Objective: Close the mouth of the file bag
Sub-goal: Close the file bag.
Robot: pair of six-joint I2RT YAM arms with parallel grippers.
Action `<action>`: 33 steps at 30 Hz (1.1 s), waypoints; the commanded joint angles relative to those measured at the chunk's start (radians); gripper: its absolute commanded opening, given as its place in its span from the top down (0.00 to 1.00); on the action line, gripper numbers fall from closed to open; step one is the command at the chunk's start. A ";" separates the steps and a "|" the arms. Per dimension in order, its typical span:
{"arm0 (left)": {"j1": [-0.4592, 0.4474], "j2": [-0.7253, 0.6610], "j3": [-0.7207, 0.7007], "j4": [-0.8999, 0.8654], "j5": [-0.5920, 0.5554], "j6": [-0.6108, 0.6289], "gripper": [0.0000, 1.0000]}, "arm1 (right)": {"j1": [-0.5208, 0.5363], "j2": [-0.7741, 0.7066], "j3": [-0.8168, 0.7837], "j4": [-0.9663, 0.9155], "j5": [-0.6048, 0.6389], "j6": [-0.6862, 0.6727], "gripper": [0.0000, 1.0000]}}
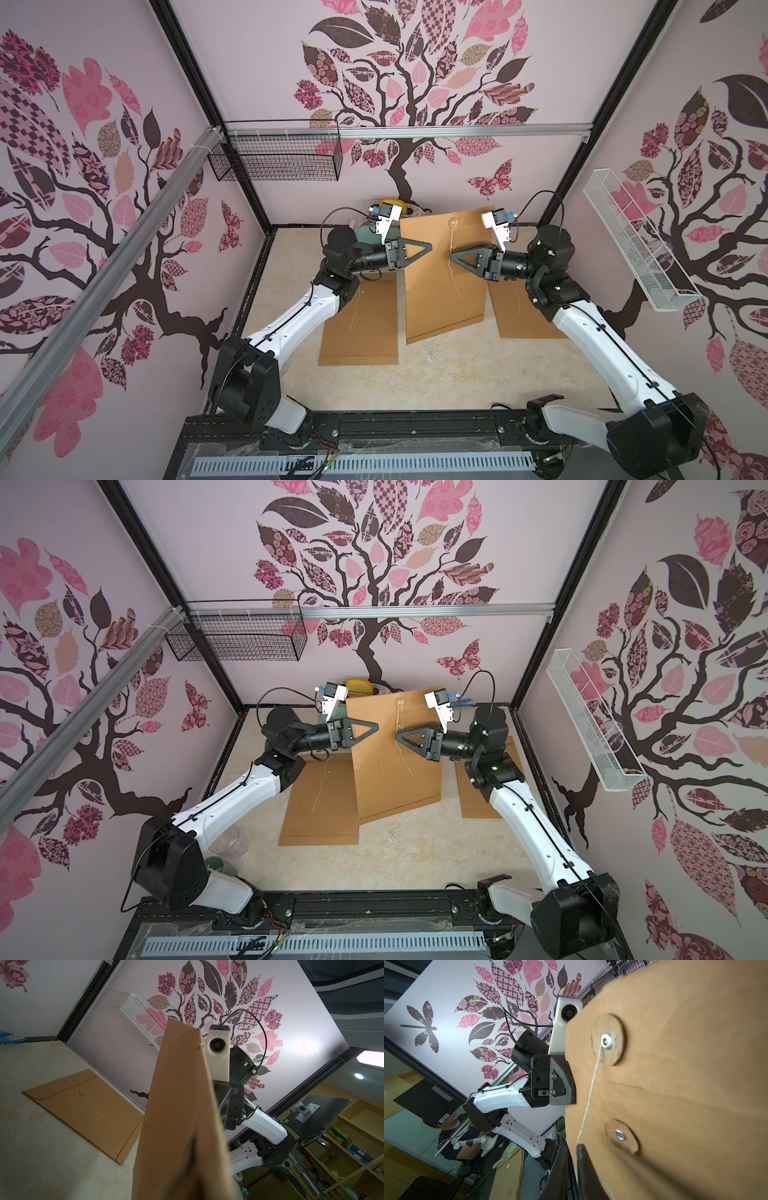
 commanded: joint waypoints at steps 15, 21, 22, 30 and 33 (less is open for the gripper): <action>-0.007 -0.022 -0.024 0.146 -0.016 -0.098 1.00 | 0.058 -0.034 -0.037 0.024 0.039 -0.050 0.89; -0.007 -0.062 -0.025 0.035 -0.020 -0.013 1.00 | 0.056 -0.167 0.006 -0.246 0.164 -0.297 0.84; -0.007 -0.066 -0.027 0.034 -0.020 -0.012 1.00 | 0.056 -0.196 -0.004 -0.258 0.228 -0.318 0.81; -0.009 -0.087 -0.033 0.037 -0.025 -0.014 1.00 | 0.058 -0.167 0.041 -0.256 0.351 -0.249 0.65; -0.009 -0.089 -0.034 0.051 -0.026 -0.024 1.00 | 0.076 -0.126 0.100 -0.332 0.378 -0.215 0.58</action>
